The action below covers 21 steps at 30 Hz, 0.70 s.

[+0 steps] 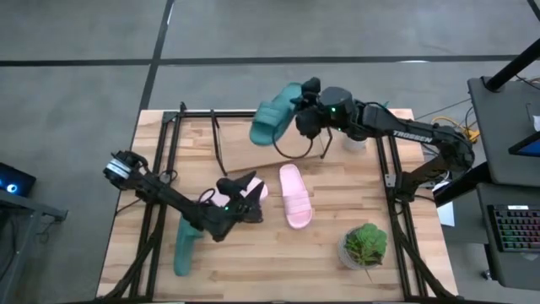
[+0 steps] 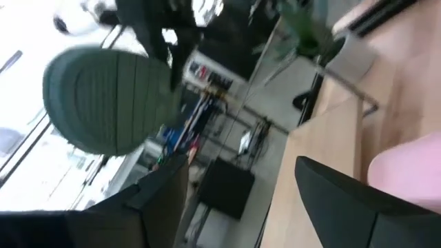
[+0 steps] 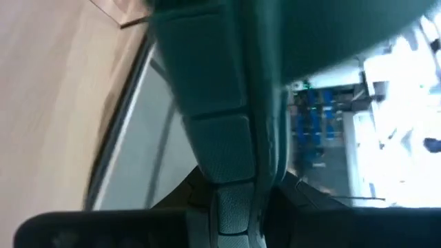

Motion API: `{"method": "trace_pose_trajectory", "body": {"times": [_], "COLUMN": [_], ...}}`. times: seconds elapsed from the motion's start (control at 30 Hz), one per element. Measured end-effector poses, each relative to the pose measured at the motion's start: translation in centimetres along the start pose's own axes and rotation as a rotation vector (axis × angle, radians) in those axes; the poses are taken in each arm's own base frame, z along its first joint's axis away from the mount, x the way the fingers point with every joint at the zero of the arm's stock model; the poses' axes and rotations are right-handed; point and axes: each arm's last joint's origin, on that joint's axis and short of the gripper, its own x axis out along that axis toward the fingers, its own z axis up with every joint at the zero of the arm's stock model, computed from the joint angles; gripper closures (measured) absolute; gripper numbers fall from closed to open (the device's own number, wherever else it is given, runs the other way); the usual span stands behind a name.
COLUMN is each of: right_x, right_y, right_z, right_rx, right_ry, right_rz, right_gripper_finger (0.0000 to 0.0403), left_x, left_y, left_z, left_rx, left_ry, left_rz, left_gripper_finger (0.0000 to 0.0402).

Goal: Pick and place slides into the shelf
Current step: Put the top green slide on the shelf

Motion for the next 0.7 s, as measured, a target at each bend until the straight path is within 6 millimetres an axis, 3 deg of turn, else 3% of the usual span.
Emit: {"method": "trace_pose_trajectory", "body": {"times": [0.17,0.47,0.7], "right_x": [-0.9,-1.7,-2.3], "right_y": [-0.2,1.3,5.2], "right_z": [-0.3,-0.3,-1.1], "right_rx": [0.08,0.175,0.138], "right_ry": [-0.141,-0.415,-0.551], "right_rz": [0.035,0.064,0.035], "right_gripper_finger": [0.0347,0.0347,0.0348], "left_x": [-1.0,-2.2,-3.7], "left_y": [0.4,2.2,4.1], "left_z": [0.5,1.3,1.9], "left_rx": [-0.005,-0.02,0.057], "left_ry": [-0.091,-0.203,-0.25], "left_rz": [-0.042,-0.079,-0.081], "left_gripper_finger": [0.0151,0.015,0.015]}}
